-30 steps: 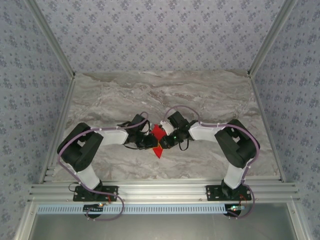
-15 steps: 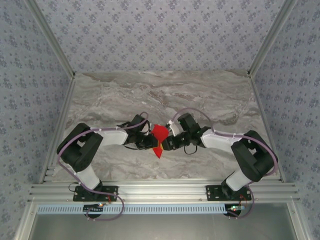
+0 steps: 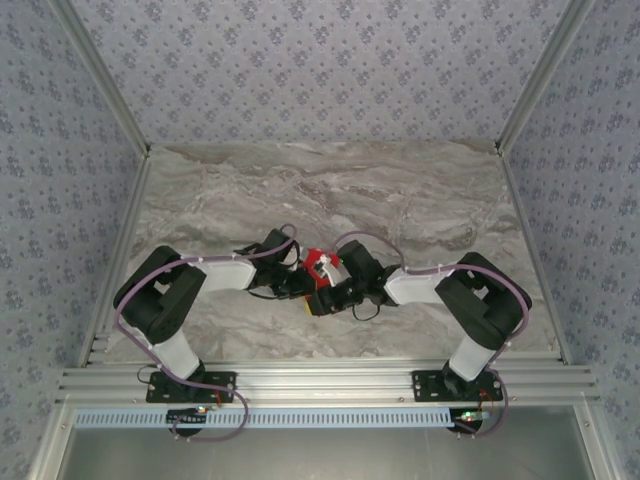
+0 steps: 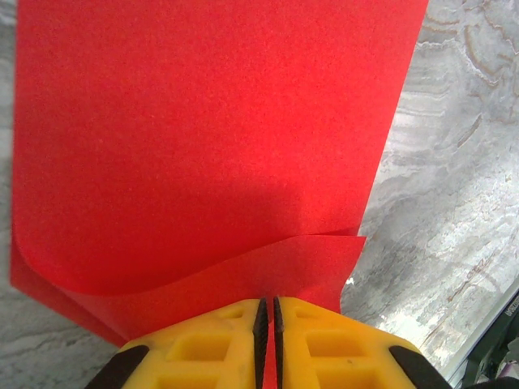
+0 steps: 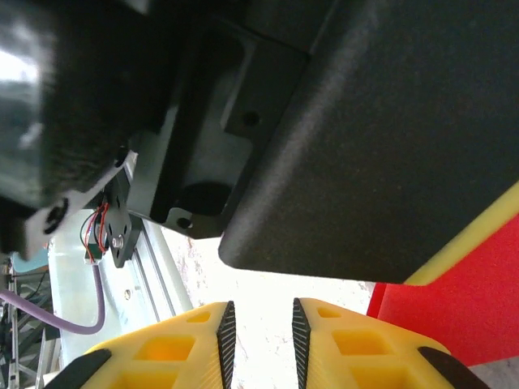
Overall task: Fold a paper plane with a square sheet of paper (fold left side to right side)
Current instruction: Third fold the triangle at the center of the table.
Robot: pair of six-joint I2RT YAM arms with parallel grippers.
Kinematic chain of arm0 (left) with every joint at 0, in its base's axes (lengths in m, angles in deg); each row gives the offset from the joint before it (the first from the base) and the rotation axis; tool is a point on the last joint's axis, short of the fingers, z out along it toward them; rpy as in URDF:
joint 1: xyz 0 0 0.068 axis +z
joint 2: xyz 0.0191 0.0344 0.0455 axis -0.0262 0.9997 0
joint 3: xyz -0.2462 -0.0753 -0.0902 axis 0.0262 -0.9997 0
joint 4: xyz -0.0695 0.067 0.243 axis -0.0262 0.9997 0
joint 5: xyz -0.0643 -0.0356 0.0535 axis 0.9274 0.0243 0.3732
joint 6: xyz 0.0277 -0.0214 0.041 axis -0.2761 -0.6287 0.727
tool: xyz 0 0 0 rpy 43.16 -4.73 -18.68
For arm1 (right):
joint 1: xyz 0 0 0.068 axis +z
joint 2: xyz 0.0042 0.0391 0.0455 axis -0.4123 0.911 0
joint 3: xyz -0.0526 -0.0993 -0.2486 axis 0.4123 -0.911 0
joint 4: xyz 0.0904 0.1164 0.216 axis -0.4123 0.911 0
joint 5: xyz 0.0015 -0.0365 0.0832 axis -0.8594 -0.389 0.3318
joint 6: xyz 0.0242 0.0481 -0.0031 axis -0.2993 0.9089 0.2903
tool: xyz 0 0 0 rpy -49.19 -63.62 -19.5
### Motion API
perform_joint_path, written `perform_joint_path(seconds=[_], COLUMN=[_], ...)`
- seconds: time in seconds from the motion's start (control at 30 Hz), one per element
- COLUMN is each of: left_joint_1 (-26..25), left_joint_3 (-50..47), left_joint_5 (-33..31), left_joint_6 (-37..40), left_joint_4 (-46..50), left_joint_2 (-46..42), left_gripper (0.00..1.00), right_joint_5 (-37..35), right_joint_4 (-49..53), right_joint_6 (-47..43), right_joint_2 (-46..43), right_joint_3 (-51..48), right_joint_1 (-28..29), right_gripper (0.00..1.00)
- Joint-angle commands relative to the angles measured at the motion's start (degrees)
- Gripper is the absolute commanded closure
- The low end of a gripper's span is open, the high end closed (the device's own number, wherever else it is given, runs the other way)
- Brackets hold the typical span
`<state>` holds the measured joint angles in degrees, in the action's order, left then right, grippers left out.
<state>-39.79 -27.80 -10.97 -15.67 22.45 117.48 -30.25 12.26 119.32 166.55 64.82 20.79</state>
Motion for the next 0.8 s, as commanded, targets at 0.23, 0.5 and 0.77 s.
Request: perform_joint_path(seconds=[0.23,0.5,0.77], left_joint_1=[-0.1,-0.1,-0.1], left_joint_3=[-1.2,-1.0,-0.8], left_joint_5=[-3.2,-3.3,-3.4], left_joint_6=[0.0,0.3,0.4], left_joint_4=[3.7,4.3,4.7], left_joint_2=[0.2,0.1,0.0], left_gripper=[0.86,0.86,0.86], right_joint_5=[0.0,-0.6,-1.1], right_joint_4=[-3.2,-4.0,-3.9], right_joint_6=[2.4,2.9,2.9], right_joint_2=[2.0,3.2,4.3], right_joint_3=[-1.1,-1.1,-1.7], right_joint_1=[1.4,2.1,2.8], right_gripper=[0.71,0.71,0.72])
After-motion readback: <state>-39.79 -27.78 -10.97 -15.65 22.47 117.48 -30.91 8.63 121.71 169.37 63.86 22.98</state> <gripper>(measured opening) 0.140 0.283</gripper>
